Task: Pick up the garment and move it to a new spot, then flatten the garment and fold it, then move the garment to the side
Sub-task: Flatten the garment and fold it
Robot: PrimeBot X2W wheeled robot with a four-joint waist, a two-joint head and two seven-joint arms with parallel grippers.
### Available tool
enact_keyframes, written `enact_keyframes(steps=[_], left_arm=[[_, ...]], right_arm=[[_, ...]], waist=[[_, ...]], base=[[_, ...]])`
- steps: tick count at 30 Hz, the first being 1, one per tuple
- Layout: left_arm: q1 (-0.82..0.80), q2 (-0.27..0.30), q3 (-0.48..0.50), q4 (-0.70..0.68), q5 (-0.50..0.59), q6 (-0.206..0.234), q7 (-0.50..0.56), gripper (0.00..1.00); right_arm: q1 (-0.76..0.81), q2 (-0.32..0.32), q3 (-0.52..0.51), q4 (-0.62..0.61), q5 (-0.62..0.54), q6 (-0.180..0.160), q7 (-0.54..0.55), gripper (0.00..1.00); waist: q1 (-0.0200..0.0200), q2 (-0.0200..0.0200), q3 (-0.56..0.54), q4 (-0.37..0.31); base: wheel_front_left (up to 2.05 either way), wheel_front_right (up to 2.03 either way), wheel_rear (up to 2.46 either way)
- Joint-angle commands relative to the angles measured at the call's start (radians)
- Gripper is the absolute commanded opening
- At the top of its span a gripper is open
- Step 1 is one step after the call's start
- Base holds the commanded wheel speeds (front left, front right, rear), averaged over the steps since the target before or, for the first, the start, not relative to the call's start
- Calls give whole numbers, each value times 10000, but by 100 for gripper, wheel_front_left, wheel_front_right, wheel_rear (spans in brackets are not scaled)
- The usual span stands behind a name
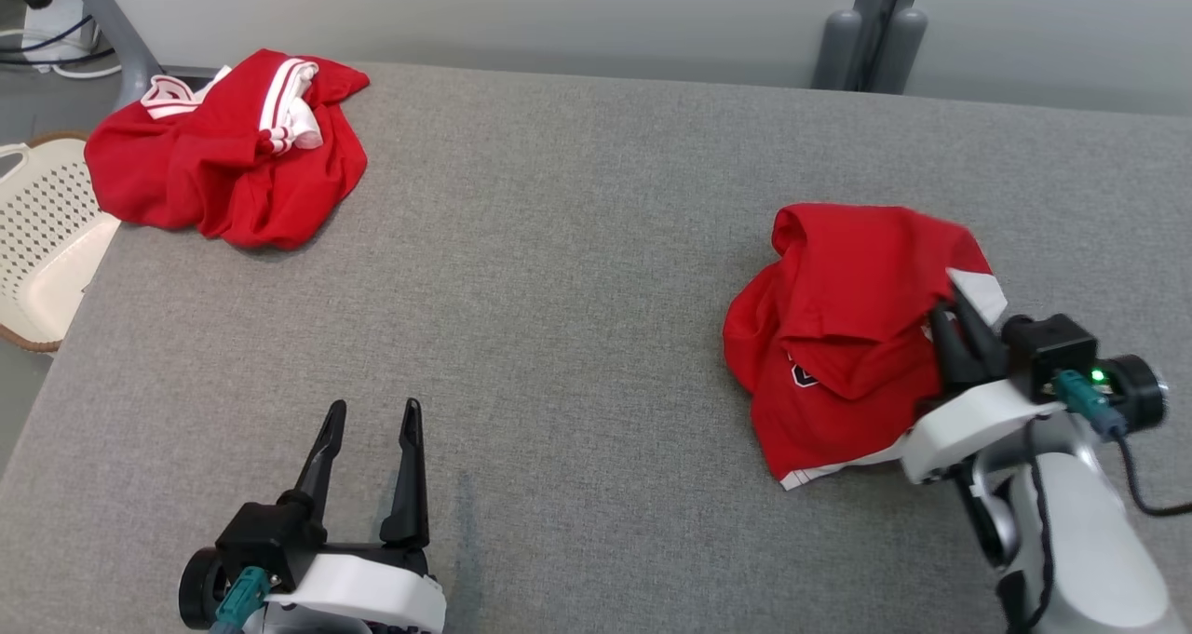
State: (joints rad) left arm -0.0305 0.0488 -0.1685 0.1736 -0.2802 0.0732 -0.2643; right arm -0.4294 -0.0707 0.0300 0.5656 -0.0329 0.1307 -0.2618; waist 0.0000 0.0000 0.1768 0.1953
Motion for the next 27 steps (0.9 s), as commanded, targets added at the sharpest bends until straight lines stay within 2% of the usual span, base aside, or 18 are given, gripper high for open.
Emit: enact_keyframes(steps=[1, 5, 9, 17, 24, 25, 26, 27], left_arm=[[19, 31, -13, 25, 64, 14, -3, 100], [99, 31, -56, 71, 78, -7, -3, 100], [138, 32, -110, 126, 91, -47, -2, 100], [89, 32, -129, 96, -22, -62, -2, 100], [-12, 29, -230, 52, -136, 51, -2, 100], [-16, 29, -242, 50, -156, 62, -2, 100], [-18, 29, -246, 46, -169, 76, -2, 100], [-19, 29, -251, 43, -178, 75, -2, 100]], right_arm=[[144, 35, 360, -315, 230, 1, -49, 0], [252, 99, 1581, -1117, 740, 1, -49, 0], [17, 140, 2949, -1352, 1138, 1, -49, 0], [-675, 178, 5601, -762, 2222, 1, 250, 0], [-977, 179, 6890, 130, 2929, 1, 383, 0], [-967, 175, 7008, 206, 3033, 1, 370, 12], [-960, 172, 7128, 281, 3097, 1, 359, 34], [-960, 176, 7263, 330, 3166, 1, 342, 81]], waist=[[0, 0, -105, -53], [0, 0, -269, -81], [0, 0, -380, -13], [0, 0, -380, 419], [0, 0, -286, 849], [0, 0, -278, 872], [0, 0, -270, 887], [0, 0, -266, 891]], base=[[0, 0, 0], [0, 0, 0], [0, 0, 0], [0, 0, 0], [0, 0, 0], [0, 0, 0], [0, 0, 0], [0, 0, 0]])
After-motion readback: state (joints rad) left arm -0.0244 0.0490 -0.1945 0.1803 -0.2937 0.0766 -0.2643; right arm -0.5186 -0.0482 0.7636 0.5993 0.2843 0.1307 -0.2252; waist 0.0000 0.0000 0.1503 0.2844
